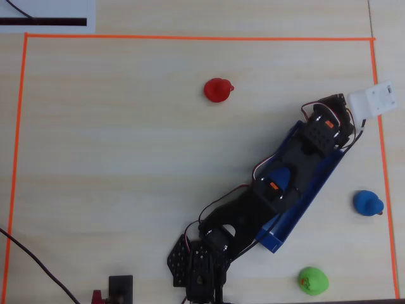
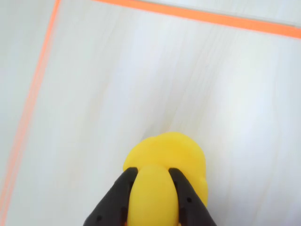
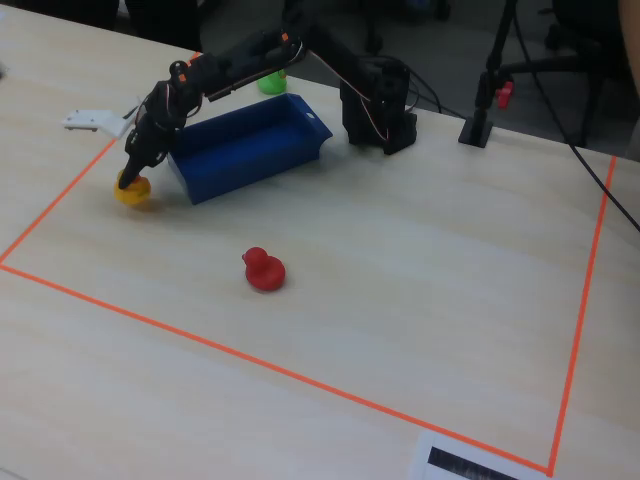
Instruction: Grasp yellow duck and put it into box.
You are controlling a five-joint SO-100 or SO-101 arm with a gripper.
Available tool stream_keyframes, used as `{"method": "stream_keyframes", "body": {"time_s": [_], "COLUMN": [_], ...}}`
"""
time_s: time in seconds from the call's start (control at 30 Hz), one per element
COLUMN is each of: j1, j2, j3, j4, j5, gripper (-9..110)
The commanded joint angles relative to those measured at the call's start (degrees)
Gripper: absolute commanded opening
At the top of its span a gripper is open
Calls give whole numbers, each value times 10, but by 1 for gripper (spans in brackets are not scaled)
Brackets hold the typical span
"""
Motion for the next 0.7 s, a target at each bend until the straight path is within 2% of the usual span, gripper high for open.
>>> {"method": "stream_keyframes", "body": {"time_s": [0.0,0.27,0.67], "j1": [-24,-27,130], "j2": [165,378,680], "j3": [16,189,621], "j4": [56,118,113], "j5": [18,23,-105], "gripper": [0,0,0]}}
